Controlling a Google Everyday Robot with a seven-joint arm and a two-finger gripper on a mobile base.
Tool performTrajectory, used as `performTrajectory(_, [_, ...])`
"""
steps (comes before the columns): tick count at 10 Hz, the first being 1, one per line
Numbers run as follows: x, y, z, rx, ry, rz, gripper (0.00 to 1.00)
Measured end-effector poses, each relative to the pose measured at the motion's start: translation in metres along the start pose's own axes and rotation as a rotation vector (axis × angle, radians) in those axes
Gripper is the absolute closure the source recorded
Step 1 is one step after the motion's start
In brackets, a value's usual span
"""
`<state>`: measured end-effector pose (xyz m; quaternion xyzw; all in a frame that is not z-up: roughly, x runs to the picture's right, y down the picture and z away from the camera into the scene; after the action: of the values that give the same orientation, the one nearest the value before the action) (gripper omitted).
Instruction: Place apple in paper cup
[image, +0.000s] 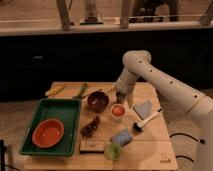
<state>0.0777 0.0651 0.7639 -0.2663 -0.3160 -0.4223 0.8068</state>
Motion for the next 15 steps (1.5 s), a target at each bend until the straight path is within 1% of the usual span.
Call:
performTrajectory(5, [0.0008,-0.0005,-0.0009,0.003,0.0,-0.007,0.2])
performTrajectory(7, [0.0013,-0.0012,-0.0014,0.011,0.0,-0.008,0.2])
performTrajectory(8, [0.001,-0.0025,-0.0028,0.022,-0.005,-0.009,0.2])
performTrajectory(10, [0.0014,-0.0034,-0.0039,0.024,-0.005,-0.009,0.2])
performTrajectory(12, [-0.0007,-0.0057,-0.0027,0.003,-0.007,-0.017,0.2])
performTrajectory(15, [-0.0013,-0.0055,-0.0034,-0.007,-0.006,-0.018,0.2])
